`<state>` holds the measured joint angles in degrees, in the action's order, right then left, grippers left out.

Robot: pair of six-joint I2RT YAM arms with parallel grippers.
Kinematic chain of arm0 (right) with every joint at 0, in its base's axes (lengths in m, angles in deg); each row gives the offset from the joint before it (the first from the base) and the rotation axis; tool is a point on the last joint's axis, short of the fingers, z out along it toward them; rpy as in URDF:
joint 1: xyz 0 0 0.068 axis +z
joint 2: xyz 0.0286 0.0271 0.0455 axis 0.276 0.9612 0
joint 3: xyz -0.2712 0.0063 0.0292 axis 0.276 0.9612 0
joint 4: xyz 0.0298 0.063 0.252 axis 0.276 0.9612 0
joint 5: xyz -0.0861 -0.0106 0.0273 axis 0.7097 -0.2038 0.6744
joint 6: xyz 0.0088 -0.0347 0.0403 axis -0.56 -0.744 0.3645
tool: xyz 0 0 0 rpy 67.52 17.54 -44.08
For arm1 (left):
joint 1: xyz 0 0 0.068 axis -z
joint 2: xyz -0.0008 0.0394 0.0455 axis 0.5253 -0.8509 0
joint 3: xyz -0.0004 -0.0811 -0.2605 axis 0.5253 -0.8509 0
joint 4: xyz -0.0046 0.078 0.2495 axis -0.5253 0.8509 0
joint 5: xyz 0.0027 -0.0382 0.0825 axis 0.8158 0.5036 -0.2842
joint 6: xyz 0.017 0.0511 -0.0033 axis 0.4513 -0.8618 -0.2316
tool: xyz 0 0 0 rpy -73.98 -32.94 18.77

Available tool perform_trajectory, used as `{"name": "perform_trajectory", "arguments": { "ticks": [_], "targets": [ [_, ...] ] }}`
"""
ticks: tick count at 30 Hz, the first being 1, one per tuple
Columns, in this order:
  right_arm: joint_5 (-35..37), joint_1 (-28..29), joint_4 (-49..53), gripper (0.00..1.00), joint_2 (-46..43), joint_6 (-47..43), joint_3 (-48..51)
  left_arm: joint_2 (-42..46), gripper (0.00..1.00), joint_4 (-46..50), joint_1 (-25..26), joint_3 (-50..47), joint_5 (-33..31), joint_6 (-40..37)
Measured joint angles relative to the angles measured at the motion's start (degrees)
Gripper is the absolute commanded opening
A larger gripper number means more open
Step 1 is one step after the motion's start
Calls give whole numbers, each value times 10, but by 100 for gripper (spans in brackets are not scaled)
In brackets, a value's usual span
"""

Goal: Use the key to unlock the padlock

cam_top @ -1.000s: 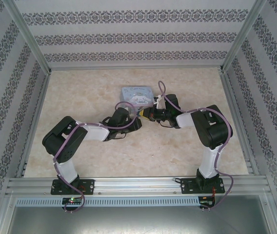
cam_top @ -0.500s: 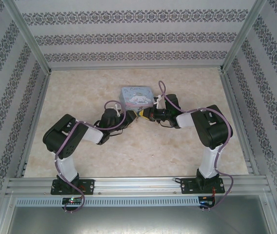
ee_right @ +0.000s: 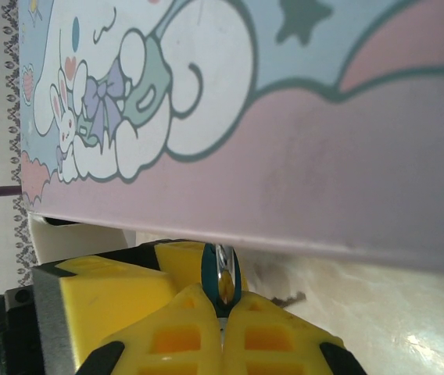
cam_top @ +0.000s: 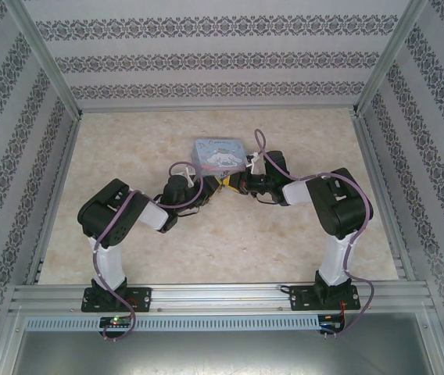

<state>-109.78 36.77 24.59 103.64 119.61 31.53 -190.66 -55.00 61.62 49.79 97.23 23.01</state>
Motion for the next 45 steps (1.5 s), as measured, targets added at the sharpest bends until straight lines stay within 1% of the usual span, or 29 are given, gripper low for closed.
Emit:
{"name": "perform_trajectory", "arguments": {
  "ticks": [10,17,20,26,30,34,39,41,45],
  "targets": [
    [0,0,0,0,0,0,0,-16,22,-31,1,1,2,14],
    [-2,-3,-1,0,0,5,0,-29,22,-60,4,1,2,23],
    [-3,-4,-3,0,0,9,0,-34,24,-71,4,1,2,28],
    [-5,-4,-6,0,1,11,0,-37,24,-85,8,-4,-3,35],
    [-6,-4,-9,0,3,11,0,-37,23,-94,9,-11,-5,40],
    [-6,-4,-10,0,3,11,0,-37,16,-100,12,-17,-5,44],
    [-6,-4,-11,0,3,14,0,-37,15,-102,12,-18,-5,44],
    [-6,-4,-11,0,3,14,0,-37,14,-102,12,-18,-5,44],
    [-6,-7,-10,0,3,17,0,-37,4,-102,12,-18,-5,44]
  ]
}}
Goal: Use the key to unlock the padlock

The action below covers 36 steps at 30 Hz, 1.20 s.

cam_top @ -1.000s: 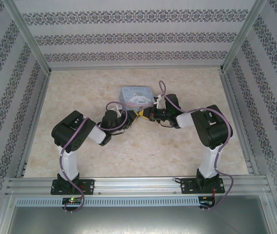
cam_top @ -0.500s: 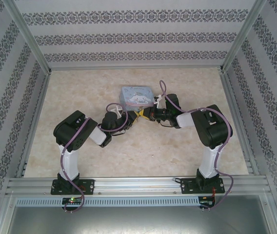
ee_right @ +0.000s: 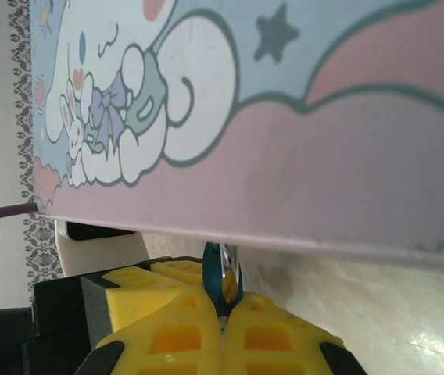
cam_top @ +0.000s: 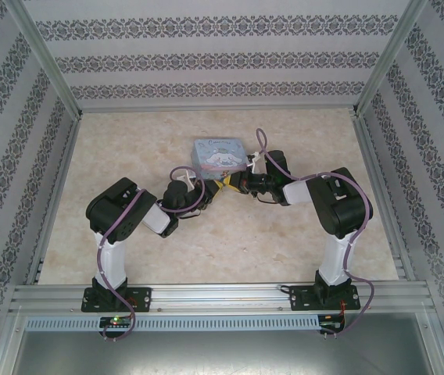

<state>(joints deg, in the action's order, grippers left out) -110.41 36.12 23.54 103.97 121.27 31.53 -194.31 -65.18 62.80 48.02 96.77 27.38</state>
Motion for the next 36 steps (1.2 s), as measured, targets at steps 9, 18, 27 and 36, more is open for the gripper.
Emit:
{"name": "perform_trajectory", "arguments": {
  "ticks": [9,18,27,36],
  "targets": [
    [-4,-2,6,0,11,12,0,-3,0,23,0,0,2,-8],
    [-14,-1,9,0,17,14,0,90,0,276,8,48,-12,-131],
    [-29,0,0,0,20,18,-1,141,12,546,38,140,-88,-302],
    [-14,-1,9,0,36,6,4,201,61,560,45,132,-87,-319]
  ]
}}
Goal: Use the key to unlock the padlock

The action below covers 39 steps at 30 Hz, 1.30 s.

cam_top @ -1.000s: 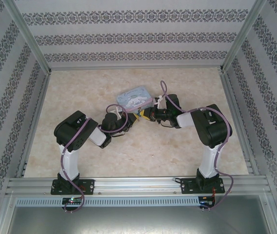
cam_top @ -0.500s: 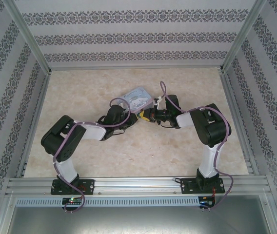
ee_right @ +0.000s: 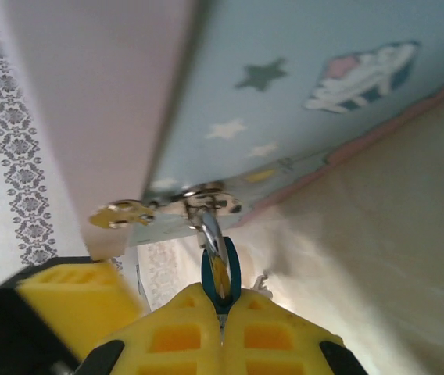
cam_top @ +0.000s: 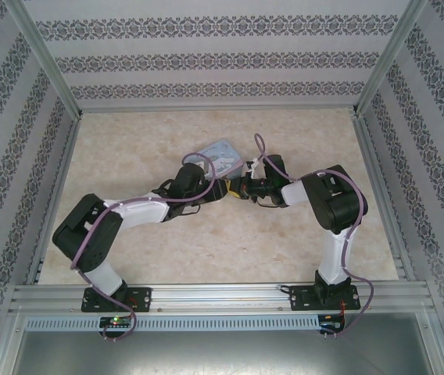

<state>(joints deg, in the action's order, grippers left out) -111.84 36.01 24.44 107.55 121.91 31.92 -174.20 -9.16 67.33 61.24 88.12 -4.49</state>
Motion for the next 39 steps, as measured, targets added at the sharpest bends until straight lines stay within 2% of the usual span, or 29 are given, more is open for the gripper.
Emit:
{"name": "perform_trajectory", "arguments": {
  "ticks": [4,11,16,24,31,39],
  "targets": [
    [4,0,2,0,4,-10,5,48,67,35,0,11,-5,-2],
    [6,-5,3,0,7,-18,9,55,70,189,-13,124,-33,-34],
    [6,-8,4,0,7,-21,10,12,72,315,-24,216,-78,-77],
    [8,-8,4,0,7,-22,12,-80,74,474,-24,302,-154,-138],
    [8,-12,4,0,6,-22,12,-137,74,547,-24,374,-197,-177],
    [9,-12,6,0,0,-22,17,-165,74,577,-24,390,-215,-191]
  ]
}}
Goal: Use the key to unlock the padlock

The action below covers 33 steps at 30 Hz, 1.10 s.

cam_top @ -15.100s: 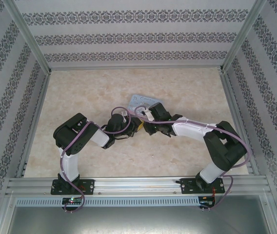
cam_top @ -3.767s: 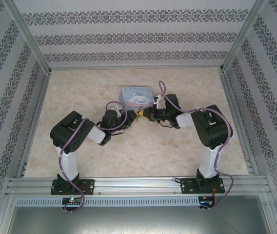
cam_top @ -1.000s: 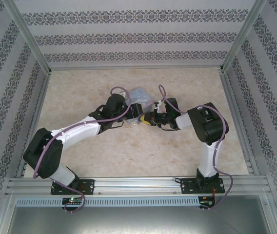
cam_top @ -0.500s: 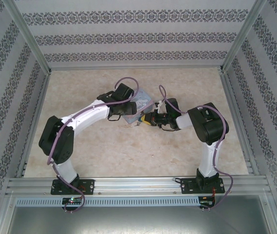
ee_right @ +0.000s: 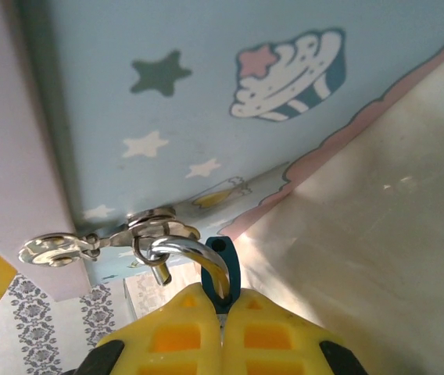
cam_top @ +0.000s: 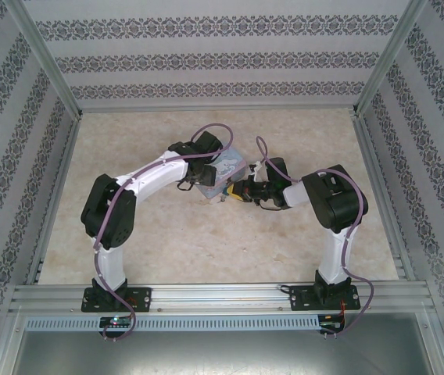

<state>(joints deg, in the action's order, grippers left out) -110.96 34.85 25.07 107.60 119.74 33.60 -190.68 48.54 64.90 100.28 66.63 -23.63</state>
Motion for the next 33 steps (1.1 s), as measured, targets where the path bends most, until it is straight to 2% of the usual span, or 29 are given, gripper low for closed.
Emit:
{"name": "perform_trajectory", "arguments": {
  "ticks": [26,33],
  "targets": [
    [1,-28,19,0,-13,23,-16,-3,67,-33,0,-10,14,-4],
    [-1,-40,61,0,-13,26,-51,-9,66,-54,0,-10,21,-7]
  ]
}}
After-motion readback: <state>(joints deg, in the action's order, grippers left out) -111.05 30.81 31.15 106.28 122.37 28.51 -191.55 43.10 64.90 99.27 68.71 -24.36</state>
